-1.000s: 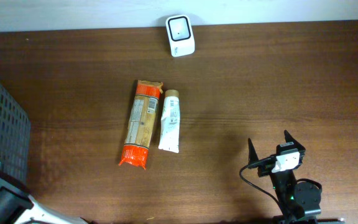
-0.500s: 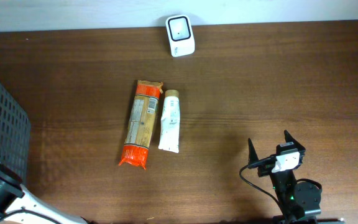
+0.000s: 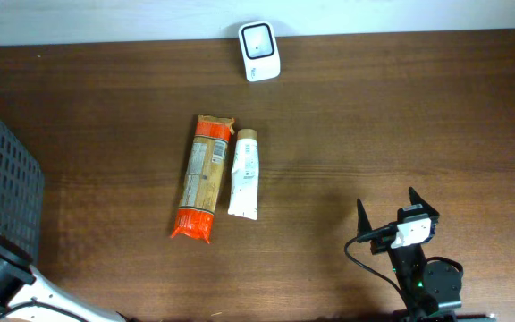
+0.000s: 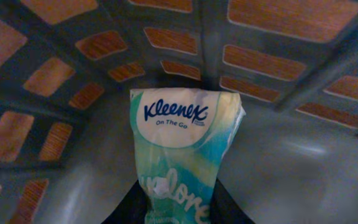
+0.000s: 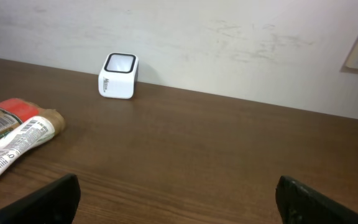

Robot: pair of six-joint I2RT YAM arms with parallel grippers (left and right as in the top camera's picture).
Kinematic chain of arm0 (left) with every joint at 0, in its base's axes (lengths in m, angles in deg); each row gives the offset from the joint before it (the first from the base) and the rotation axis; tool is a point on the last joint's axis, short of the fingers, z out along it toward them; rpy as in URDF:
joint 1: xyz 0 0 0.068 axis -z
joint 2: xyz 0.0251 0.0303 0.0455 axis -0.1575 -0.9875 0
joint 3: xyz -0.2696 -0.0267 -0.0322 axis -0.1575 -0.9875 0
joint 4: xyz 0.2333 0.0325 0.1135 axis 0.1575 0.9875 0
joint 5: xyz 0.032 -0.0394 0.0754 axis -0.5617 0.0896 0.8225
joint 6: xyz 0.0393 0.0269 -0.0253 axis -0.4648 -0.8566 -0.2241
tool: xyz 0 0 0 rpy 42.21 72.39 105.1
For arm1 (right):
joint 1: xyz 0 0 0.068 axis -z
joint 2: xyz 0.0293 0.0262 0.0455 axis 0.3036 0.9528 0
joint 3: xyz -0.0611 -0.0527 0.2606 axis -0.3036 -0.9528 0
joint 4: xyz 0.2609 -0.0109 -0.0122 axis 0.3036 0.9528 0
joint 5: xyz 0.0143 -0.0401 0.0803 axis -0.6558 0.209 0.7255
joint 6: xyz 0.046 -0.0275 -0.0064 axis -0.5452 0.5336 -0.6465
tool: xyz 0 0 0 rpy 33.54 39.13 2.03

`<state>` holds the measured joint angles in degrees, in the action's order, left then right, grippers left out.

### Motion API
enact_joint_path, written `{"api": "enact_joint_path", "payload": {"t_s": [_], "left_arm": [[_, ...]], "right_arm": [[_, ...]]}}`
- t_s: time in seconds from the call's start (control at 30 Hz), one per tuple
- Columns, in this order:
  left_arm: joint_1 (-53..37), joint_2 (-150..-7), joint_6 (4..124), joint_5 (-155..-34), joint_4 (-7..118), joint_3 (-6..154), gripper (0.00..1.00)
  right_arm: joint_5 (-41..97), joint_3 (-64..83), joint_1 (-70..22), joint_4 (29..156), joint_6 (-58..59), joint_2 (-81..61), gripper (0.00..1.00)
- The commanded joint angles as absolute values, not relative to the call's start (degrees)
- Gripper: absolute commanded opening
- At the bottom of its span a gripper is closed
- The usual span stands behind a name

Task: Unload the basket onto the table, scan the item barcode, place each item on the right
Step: 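Grasp the small green Kleenex tissue pack in the basket with left gripper, then set the Kleenex pack left of the orange package with left gripper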

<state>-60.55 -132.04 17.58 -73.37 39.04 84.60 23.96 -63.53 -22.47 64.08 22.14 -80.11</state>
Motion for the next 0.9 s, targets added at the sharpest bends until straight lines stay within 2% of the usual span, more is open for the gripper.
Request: {"api": "enact_joint_path", "payload": {"t_s": [0.0, 0.1, 0.17, 0.37, 0.4, 0.5, 0.67, 0.77, 0.87], "left_arm": [[-60.3, -120.6, 26.2, -74.5, 39.1, 84.3, 0.10], [-60.3, -110.3, 33.9, -74.6, 39.4, 84.3, 0.02], [-60.3, -105.5, 36.9, -75.7, 39.5, 84.3, 0.00], [-55.8, -93.8, 44.1, -94.9, 40.6, 84.3, 0.01], [-53.0, -93.0, 45.8, -100.8, 40.7, 84.3, 0.02], [-45.9, -92.8, 46.9, -108.1, 44.9, 84.3, 0.02], [-30.6, -93.1, 43.6, -106.2, 63.1, 84.1, 0.03], [-23.0, -93.8, 40.9, -94.5, 74.0, 84.0, 0.02], [-16.5, -94.8, 40.9, -83.9, 80.1, 81.1, 0.09]], "right_arm": [[23.4, -63.9, -22.1, 64.1, 21.7, -80.4, 0.99], [23.4, -63.9, -22.1, 64.1, 21.7, -80.4, 0.99], [23.4, -63.9, -22.1, 64.1, 21.7, -80.4, 0.98], [23.4, -63.9, -22.1, 64.1, 21.7, -80.4, 0.99], [23.4, -63.9, -22.1, 64.1, 21.7, -80.4, 0.99], [23.4, -63.9, -22.1, 64.1, 21.7, -80.4, 0.99], [23.4, -63.9, -22.1, 64.1, 21.7, -80.4, 0.99], [23.4, -63.9, -22.1, 64.1, 21.7, -80.4, 0.99], [23.4, -63.9, -22.1, 64.1, 21.7, -80.4, 0.99]]}}
